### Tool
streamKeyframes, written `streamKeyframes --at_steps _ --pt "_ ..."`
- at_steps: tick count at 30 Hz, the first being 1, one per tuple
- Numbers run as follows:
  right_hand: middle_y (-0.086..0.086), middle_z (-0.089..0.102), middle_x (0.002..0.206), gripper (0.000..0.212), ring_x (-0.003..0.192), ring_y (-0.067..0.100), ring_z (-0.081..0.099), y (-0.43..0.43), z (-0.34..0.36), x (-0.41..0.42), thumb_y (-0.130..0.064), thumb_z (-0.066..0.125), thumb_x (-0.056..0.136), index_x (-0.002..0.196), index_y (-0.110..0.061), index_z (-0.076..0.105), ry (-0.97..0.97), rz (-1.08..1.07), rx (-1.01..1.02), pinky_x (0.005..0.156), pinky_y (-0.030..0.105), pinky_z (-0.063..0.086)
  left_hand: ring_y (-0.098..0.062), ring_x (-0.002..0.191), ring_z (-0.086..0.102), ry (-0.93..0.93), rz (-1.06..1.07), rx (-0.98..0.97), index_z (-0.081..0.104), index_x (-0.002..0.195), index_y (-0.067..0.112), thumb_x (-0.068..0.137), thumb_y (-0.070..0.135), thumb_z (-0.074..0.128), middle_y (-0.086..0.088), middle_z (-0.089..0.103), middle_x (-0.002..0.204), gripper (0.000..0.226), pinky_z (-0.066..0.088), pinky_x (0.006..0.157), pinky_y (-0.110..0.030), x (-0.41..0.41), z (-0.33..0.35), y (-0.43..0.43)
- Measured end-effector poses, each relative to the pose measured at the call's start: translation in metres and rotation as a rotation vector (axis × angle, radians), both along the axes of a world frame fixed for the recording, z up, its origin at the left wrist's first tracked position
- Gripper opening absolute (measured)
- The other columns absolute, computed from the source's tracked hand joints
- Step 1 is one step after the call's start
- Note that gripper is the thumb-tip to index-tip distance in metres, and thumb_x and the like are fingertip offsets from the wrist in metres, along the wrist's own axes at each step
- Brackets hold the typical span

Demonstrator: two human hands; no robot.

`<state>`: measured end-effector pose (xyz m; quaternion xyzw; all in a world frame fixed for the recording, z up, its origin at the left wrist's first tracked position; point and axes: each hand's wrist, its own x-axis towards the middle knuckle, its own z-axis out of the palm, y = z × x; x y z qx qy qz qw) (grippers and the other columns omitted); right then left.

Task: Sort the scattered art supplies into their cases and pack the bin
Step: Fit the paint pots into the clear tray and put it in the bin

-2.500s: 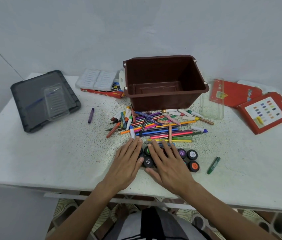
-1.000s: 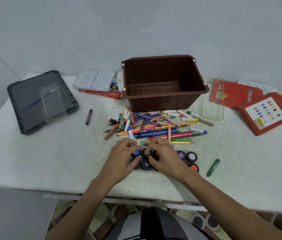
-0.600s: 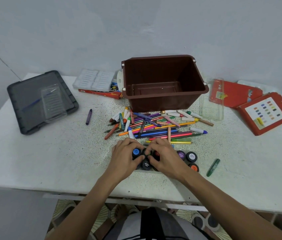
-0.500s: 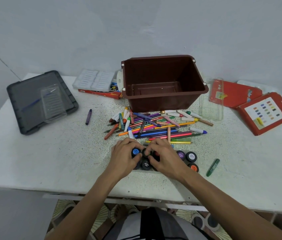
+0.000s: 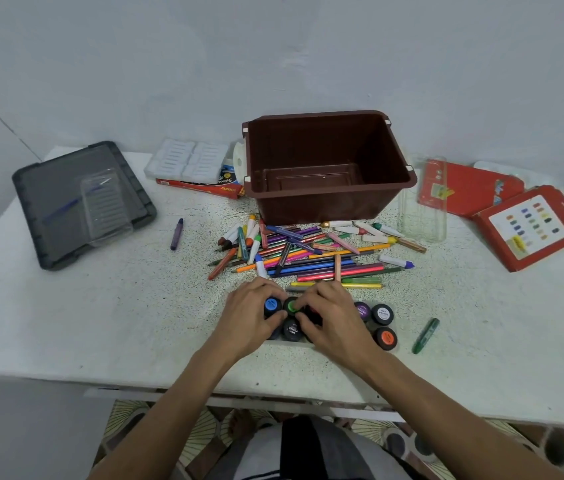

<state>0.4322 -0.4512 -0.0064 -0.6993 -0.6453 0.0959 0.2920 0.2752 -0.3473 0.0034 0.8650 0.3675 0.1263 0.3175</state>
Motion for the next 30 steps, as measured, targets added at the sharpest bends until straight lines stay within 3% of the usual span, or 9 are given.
streamKeyframes --at_steps 5,9,12,15,19,24,26,30 --pt "-0.004 0.056 0.094 0.013 0.09 0.016 0.046 0.0 -0.001 0.0 -0.021 0.068 0.086 0.098 -0.017 0.069 -0.007 0.006 -0.019 0.076 0.036 0.041 -0.009 0.105 0.051 0.022 -0.001 0.038 0.069 0.105 0.025 0.084 0.025 0.074 0.015 0.058 0.11 0.022 0.04 0.097 -0.038 0.0 -0.001 -0.001" --pt "-0.003 0.055 0.096 0.012 0.089 0.017 0.045 0.002 0.004 0.002 -0.023 0.065 0.086 0.097 -0.017 0.069 -0.042 0.029 -0.045 0.074 0.036 0.041 -0.009 0.106 0.051 0.051 -0.046 0.055 0.068 0.109 0.026 0.086 0.028 0.072 0.014 0.058 0.113 0.024 0.041 0.094 -0.029 -0.001 0.002 0.003" --pt "0.0 0.054 0.103 0.016 0.092 0.017 0.046 0.0 0.012 0.004 -0.022 0.058 0.09 0.1 -0.015 0.068 -0.084 0.08 -0.027 0.078 0.031 0.037 -0.006 0.108 0.051 -0.024 -0.09 0.077 0.065 0.11 0.026 0.087 0.027 0.069 0.013 0.054 0.116 0.023 0.043 0.095 -0.027 -0.005 0.002 0.004" --pt "0.002 0.054 0.107 0.018 0.096 0.019 0.047 -0.008 0.015 0.008 -0.021 0.054 0.093 0.104 -0.013 0.065 -0.128 0.091 -0.003 0.081 0.029 0.039 -0.008 0.113 0.049 -0.098 -0.2 0.233 0.065 0.109 0.024 0.089 0.034 0.064 0.011 0.054 0.121 0.022 0.04 0.096 -0.029 -0.013 -0.001 -0.001" --pt "0.005 0.056 0.111 0.023 0.095 0.023 0.051 -0.021 0.008 0.013 -0.024 0.052 0.095 0.11 -0.012 0.066 -0.222 0.074 -0.013 0.08 0.034 0.045 -0.014 0.114 0.053 -0.047 -0.422 0.509 0.067 0.116 0.021 0.097 0.033 0.053 0.007 0.06 0.123 0.026 0.04 0.096 -0.029 -0.016 -0.016 -0.017" --pt "0.006 0.058 0.115 0.022 0.099 0.024 0.053 -0.025 0.002 0.016 -0.021 0.056 0.096 0.114 -0.012 0.066 -0.28 0.092 0.019 0.084 0.034 0.047 -0.016 0.117 0.057 -0.09 -0.449 0.627 0.068 0.121 0.014 0.1 0.031 0.055 0.001 0.063 0.128 0.03 0.044 0.096 -0.031 -0.023 -0.031 -0.016" --pt "0.006 0.059 0.113 0.021 0.097 0.024 0.054 -0.025 0.002 0.019 -0.02 0.059 0.095 0.112 -0.013 0.068 -0.269 0.074 0.03 0.082 0.034 0.047 -0.018 0.127 0.053 -0.069 -0.456 0.657 0.066 0.125 0.013 0.1 0.033 0.055 0.0 0.06 0.135 0.034 0.044 0.101 -0.035 -0.023 -0.033 -0.017" --pt "0.002 0.062 0.106 0.019 0.097 0.024 0.054 -0.022 0.004 0.021 -0.025 0.059 0.094 0.107 -0.018 0.071 -0.265 0.059 0.019 0.081 0.036 0.046 -0.019 0.147 0.029 0.047 -0.444 0.66 0.05 0.142 0.009 0.104 0.034 0.043 -0.004 0.039 0.154 0.047 0.03 0.116 -0.041 -0.022 -0.037 -0.021"
